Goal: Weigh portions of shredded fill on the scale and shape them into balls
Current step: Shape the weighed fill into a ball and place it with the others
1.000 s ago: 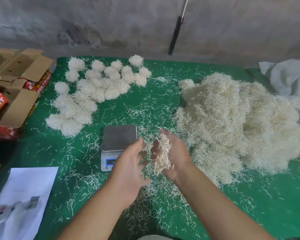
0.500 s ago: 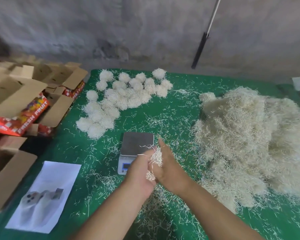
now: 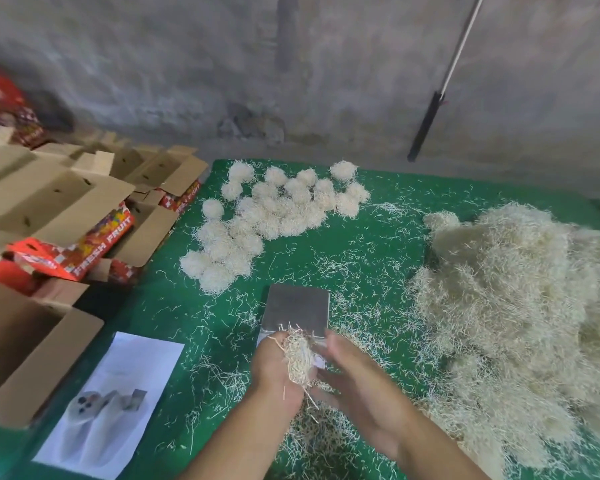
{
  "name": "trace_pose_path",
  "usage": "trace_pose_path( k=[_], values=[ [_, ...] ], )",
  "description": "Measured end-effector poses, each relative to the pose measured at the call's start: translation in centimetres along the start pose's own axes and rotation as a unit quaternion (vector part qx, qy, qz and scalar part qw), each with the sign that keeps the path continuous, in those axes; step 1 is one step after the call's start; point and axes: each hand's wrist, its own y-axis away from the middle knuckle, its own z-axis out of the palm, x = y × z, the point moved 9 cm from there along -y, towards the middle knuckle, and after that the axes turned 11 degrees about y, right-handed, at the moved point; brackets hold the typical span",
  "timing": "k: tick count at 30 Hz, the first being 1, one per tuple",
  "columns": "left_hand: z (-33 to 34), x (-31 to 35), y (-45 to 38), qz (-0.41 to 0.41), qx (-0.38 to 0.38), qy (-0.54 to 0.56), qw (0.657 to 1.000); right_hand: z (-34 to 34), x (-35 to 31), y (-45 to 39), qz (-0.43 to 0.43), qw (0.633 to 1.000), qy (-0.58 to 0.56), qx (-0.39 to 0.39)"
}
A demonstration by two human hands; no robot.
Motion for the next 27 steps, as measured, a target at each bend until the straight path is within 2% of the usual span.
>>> trace_pose_path(
  k=[2, 3, 4, 5, 7, 8, 9, 10, 12, 14, 15, 16, 17, 18, 19, 20, 21, 22, 23, 24, 27],
  values=[
    [0.4, 1.6, 0.5, 0.102, -0.028, -0.085, 0.991, 1.6, 0.9, 0.0, 0.055, 0.984, -0.166, -0.043],
    [1.2, 2.0, 1.0, 0.160, -0.069, -0.139, 0.975, 2.4, 0.9, -0.1, 0.065, 0.973, -0.214, -0.054],
    [2.2, 1.9, 1.8, 0.229, -0.121, -0.218, 0.941, 3.1, 0.6, -0.3, 0.066, 0.965, -0.245, -0.058],
    [3.5, 1.6, 2.9, 0.308, -0.169, -0.314, 0.882, 3.4, 0.5, -0.6, 0.065, 0.961, -0.265, -0.056],
    [5.0, 0.2, 5.3, 0.452, -0.197, -0.474, 0.730, 3.4, 0.3, -1.4, 0.066, 0.957, -0.279, -0.046],
    [5.3, -0.5, 6.0, 0.483, -0.205, -0.512, 0.680, 3.0, 0.2, -1.8, 0.063, 0.959, -0.274, -0.042],
    [5.5, -1.3, 6.1, 0.483, -0.217, -0.540, 0.654, 2.3, 0.4, -2.2, 0.065, 0.962, -0.263, -0.030],
    [5.5, -2.0, 6.1, 0.470, -0.232, -0.559, 0.643, 1.4, 0.7, -2.6, 0.069, 0.967, -0.244, -0.009],
    [5.4, -3.7, 6.0, 0.430, -0.266, -0.584, 0.636, -0.1, 0.7, -3.1, 0.063, 0.976, -0.209, 0.029],
    [5.1, -3.9, 6.4, 0.442, -0.252, -0.597, 0.620, -1.1, 1.2, -3.5, 0.071, 0.978, -0.182, 0.074],
    [5.1, -3.2, 6.2, 0.439, -0.236, -0.588, 0.637, -1.8, 1.4, -3.7, 0.074, 0.978, -0.160, 0.111],
    [4.7, -2.5, 5.6, 0.401, -0.232, -0.555, 0.690, -2.5, 1.3, -3.8, 0.071, 0.975, -0.144, 0.154],
    [4.2, -1.7, 4.5, 0.332, -0.225, -0.492, 0.773, -3.1, 1.1, -3.9, 0.061, 0.971, -0.136, 0.189],
    [3.3, -1.3, 3.1, 0.237, -0.201, -0.411, 0.857, -3.4, 0.6, -4.0, 0.050, 0.969, -0.119, 0.212],
    [1.9, -1.7, 1.9, 0.115, -0.161, -0.324, 0.925, -3.4, 0.0, -4.0, 0.042, 0.969, -0.100, 0.223],
    [0.6, -2.9, 1.1, -0.024, -0.124, -0.229, 0.965, -3.1, -0.7, -4.1, 0.022, 0.970, -0.087, 0.228],
    [-0.4, -4.7, 0.8, -0.165, -0.109, -0.134, 0.971, -2.9, -0.9, -4.4, 0.009, 0.972, -0.059, 0.227],
    [-0.2, -6.1, 1.4, -0.278, -0.135, -0.053, 0.949, -2.6, -1.1, -4.3, -0.010, 0.976, -0.007, 0.218],
    [0.3, -6.7, 1.9, -0.335, -0.178, -0.013, 0.925, -2.5, -1.2, -4.4, -0.034, 0.973, 0.069, 0.217],
    [0.5, -6.8, 2.1, -0.345, -0.203, 0.002, 0.916, -2.1, -1.3, -4.5, -0.049, 0.966, 0.137, 0.212],
    [0.2, -6.4, 0.1, -0.281, -0.135, -0.005, 0.950, -1.5, -0.8, -4.9, -0.099, 0.929, 0.275, 0.225]
  ],
)
